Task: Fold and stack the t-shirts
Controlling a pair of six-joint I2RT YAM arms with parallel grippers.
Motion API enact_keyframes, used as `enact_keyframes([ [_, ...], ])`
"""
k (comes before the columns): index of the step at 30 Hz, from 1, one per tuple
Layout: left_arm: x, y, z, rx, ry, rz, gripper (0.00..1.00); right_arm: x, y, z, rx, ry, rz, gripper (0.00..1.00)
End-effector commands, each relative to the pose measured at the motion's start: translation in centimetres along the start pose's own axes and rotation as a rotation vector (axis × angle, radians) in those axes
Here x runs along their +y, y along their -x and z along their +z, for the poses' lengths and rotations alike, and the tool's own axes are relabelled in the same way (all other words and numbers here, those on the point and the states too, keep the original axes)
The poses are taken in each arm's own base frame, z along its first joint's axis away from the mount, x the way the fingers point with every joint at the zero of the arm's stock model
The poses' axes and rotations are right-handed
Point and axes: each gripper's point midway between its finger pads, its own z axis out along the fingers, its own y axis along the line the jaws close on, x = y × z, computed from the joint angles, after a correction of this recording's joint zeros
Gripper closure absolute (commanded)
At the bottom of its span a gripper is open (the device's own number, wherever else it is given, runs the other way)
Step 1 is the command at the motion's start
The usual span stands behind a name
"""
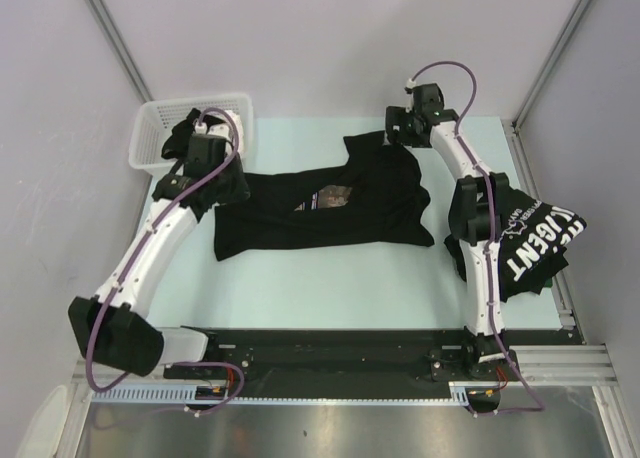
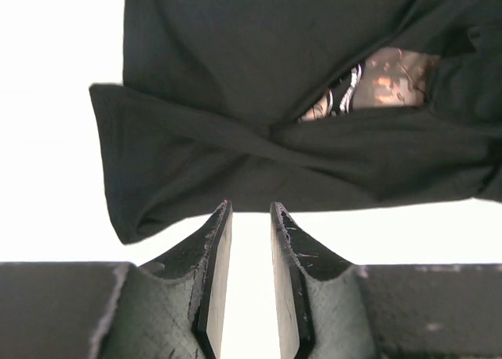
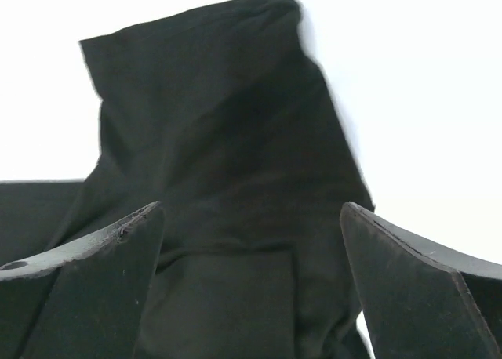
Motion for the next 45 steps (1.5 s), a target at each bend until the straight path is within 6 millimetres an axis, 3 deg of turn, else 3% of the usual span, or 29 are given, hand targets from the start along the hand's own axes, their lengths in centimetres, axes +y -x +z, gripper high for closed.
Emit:
enact_keyframes([
  [1,-0.8,-1.9,-1.7,0.017,-0.054,-0.027,0.69,-2.2,3.9,-0.3,-0.104,0.021,-0.003,0.00],
  [5,0.1,-4.2,-2.8,0.053,-0.040,-0.025,0.68,-2.7,5.0,0.2,-0.153,0.042,-0.036,0.00],
  [12,1.1,-7.1,-4.2,0.120,-0.016,-0.021,0.67,-0.7,6.5,1.8,-0.232,0.167,-0.088,0.00],
  [16,1.6,-8.2,-4.7,0.148,0.003,-0.015,0.67,0.3,6.1,3.1,-0.239,0.215,-0.092,0.00],
  [21,1.7,-8.4,-5.2,0.156,0.009,-0.016,0.68,0.7,5.6,4.6,-0.246,0.238,-0.091,0.05],
  [34,1.7,-9.5,-5.6,0.185,0.018,-0.029,0.67,0.7,5.6,6.1,-0.280,0.257,-0.119,0.15],
  [40,1.4,-9.7,-5.5,0.195,0.018,-0.023,0.67,0.9,5.5,6.6,-0.288,0.270,-0.122,0.23],
  [41,1.4,-9.8,-5.5,0.196,0.016,-0.022,0.67,0.9,5.4,6.8,-0.286,0.267,-0.119,0.30],
  [45,1.2,-9.8,-5.4,0.199,0.015,-0.020,0.67,0.7,5.1,7.3,-0.284,0.257,-0.109,0.38],
])
